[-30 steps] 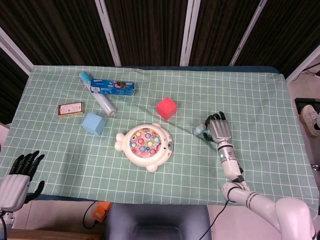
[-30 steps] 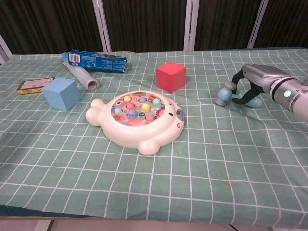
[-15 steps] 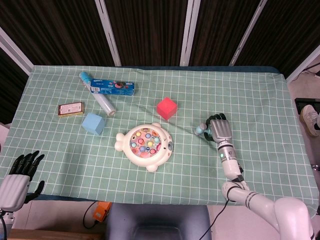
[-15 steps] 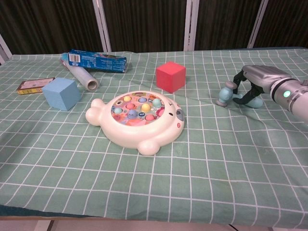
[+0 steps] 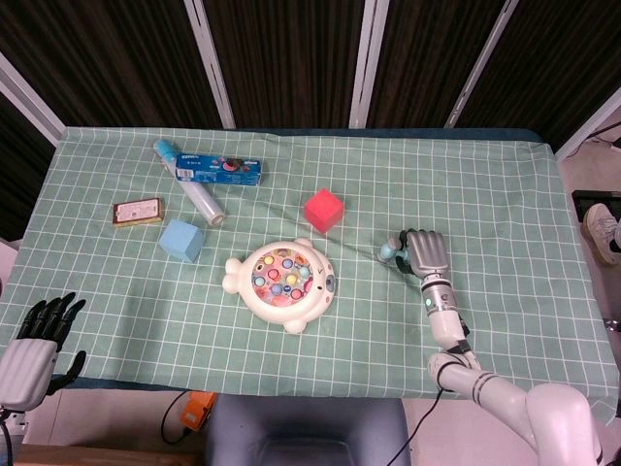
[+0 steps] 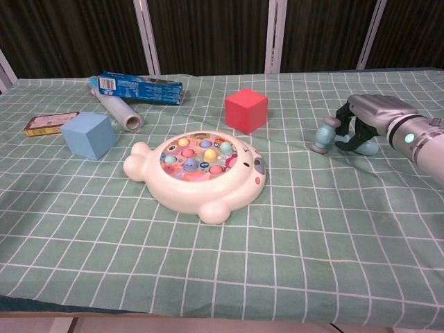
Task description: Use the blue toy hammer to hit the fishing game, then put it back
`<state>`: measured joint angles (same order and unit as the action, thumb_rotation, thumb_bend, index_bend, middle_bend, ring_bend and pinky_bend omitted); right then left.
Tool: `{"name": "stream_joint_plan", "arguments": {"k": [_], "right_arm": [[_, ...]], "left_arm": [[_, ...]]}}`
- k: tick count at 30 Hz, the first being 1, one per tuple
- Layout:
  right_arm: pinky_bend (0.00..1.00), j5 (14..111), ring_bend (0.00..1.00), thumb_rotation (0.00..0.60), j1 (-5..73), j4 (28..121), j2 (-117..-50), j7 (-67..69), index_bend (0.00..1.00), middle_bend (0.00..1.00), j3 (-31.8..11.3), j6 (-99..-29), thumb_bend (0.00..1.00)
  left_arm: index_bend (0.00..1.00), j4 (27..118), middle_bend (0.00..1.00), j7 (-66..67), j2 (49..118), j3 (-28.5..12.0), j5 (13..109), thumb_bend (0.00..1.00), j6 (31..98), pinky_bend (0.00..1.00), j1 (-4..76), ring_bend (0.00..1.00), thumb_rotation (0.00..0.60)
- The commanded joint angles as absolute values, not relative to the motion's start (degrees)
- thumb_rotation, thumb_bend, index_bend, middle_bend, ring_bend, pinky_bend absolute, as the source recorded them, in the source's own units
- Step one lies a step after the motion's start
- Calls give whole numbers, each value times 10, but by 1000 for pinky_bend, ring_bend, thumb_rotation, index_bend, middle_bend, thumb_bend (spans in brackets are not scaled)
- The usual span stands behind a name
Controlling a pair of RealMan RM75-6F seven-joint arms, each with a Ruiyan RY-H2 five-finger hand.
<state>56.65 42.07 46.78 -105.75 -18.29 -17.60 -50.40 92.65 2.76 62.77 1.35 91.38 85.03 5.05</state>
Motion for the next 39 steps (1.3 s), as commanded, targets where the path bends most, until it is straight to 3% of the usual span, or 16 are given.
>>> {"name": "stream_joint_plan", "arguments": {"k": [1, 30, 39], "right_arm": [[615, 566, 569, 600, 421, 464, -1060, -185, 861, 592, -176, -503, 525], [799, 618, 760, 600, 425, 387, -1105, -158, 992, 736, -163, -532, 528], [818, 640, 773, 600, 427, 352, -1119, -121, 998, 746, -159, -524, 545]], "left_arm": [[0, 926, 0, 27, 628, 14, 914, 420, 851, 69, 50, 0, 600], [0, 925, 0, 23, 627, 14, 917, 422, 856, 69, 47, 0, 600], [0, 925, 0, 22, 627, 14, 917, 423, 855, 68, 48, 0, 600]]}}
